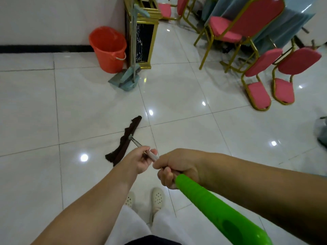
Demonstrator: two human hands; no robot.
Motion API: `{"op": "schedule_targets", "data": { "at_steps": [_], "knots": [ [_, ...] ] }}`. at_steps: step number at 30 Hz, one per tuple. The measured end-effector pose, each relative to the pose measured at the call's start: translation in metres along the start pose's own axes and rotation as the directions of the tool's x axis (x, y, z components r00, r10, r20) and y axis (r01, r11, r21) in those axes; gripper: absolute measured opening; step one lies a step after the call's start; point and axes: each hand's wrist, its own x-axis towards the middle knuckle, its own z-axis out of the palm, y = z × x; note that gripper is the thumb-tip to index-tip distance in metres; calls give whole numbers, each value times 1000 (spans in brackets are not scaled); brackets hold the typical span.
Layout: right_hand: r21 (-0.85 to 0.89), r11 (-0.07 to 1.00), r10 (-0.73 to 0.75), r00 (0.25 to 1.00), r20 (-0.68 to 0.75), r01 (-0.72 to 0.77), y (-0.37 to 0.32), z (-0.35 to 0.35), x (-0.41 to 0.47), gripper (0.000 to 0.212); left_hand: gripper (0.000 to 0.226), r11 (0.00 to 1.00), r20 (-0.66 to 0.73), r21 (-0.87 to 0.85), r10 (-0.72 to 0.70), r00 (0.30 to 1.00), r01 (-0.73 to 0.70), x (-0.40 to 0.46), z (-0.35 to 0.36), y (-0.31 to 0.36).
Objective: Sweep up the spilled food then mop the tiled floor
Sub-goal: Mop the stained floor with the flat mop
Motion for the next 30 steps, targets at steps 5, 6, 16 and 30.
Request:
{"op": "schedule_targets", "data": {
  "at_steps": [5, 6, 16, 30],
  "knots": [
    [-58, 998, 36, 994, 101, -30, 2, 9, 0, 24, 18, 991, -55, -133, 23, 998, -30, -13, -20, -2],
    [-76, 996, 49, 991, 121, -40, 2, 10, -1, 22, 18, 988, -73, -151, 32, 997, -43, -15, -24, -3],
    [-254, 965, 130, 966, 225, -70, -6, 9, 13, 22, 12, 929, -220, -319, 122, 968, -189, -22, -48, -10],
    [-184, 979, 136, 958, 251, -91, -40, 5, 78, 22, 20, 789, -290, -444, 324, 901, -426, -10, -46, 12]
  ]
}}
